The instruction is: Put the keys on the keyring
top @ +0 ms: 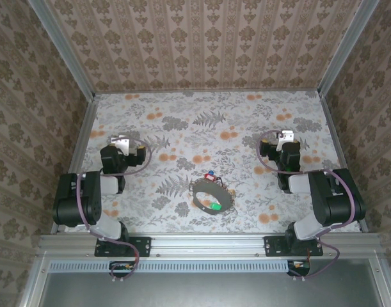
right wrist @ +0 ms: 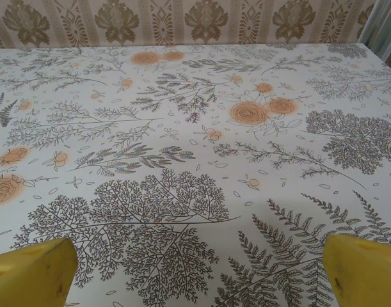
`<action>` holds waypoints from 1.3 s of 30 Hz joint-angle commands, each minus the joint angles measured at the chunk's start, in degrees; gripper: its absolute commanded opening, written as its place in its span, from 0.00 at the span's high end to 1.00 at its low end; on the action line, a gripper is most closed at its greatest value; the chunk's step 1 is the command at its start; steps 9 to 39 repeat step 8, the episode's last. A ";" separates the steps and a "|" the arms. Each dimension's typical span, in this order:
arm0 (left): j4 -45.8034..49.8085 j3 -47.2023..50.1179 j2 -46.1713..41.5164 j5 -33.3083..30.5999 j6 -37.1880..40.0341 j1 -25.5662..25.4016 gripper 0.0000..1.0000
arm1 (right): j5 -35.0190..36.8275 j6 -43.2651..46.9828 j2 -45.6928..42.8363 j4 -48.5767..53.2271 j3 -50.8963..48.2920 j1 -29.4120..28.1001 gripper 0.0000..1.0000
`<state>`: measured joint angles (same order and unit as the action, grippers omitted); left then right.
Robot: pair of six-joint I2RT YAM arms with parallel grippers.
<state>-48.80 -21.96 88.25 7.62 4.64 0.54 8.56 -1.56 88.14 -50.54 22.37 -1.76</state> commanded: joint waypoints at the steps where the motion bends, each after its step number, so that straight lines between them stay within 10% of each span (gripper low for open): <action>1: 0.21 -1.34 -0.29 -5.25 -1.13 -0.92 0.00 | 0.19 -0.77 -0.51 0.53 0.50 -0.30 0.00; 39: 0.46 -1.50 -0.34 -5.51 -1.32 -0.97 0.00 | 0.13 -0.72 -0.51 0.53 0.44 -0.31 0.00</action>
